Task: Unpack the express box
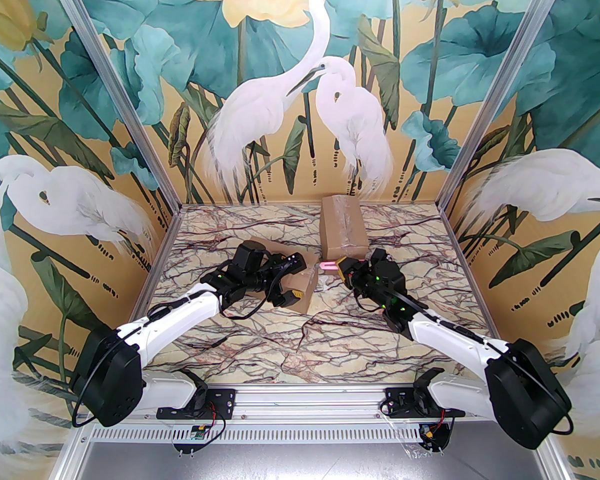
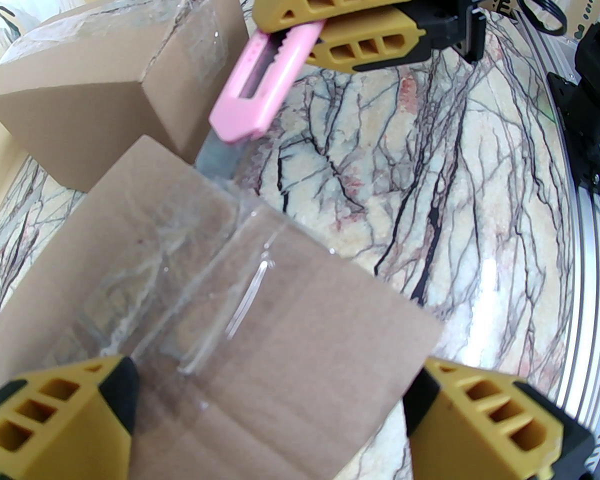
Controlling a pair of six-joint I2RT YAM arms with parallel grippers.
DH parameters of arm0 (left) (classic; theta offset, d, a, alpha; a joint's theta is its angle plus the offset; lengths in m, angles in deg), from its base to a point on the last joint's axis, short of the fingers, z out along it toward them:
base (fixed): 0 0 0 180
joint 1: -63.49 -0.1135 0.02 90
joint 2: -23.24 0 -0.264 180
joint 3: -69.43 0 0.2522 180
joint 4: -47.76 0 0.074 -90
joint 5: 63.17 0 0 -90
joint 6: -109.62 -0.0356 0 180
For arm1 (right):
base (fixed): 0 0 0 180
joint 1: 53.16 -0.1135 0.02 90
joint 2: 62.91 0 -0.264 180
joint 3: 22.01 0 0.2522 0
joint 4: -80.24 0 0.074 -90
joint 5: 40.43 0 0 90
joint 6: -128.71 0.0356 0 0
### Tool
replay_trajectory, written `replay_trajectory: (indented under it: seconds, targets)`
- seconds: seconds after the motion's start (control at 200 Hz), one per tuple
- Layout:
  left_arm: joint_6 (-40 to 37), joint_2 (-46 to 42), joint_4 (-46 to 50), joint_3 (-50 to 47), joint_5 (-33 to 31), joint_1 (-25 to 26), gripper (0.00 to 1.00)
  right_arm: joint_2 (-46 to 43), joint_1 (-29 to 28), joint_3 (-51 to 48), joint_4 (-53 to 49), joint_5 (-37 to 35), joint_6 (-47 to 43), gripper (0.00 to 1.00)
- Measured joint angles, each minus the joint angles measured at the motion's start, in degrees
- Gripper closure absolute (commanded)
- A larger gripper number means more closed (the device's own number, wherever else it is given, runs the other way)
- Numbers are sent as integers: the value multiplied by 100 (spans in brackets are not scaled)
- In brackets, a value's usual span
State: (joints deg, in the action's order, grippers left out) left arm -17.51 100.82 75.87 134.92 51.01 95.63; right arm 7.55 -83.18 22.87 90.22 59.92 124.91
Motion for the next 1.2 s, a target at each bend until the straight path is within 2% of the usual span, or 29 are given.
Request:
replay_trajectory:
  seconds: [0.17,0.315,0.895,1.2]
  targets:
    - [166,33,-13,28,-90,7,14,129,0,157,-105,17,-46,100]
    - [380,129,0,149,-282,96,14,129,0,164,-118,-92,-26,100]
    - [476,74,81,125,-254,227,13,-748,-76,-98,-874,-70,-48,100]
    - [590,4,85,61,-181,129,14,-374,-83,138,-798,120,-184,100]
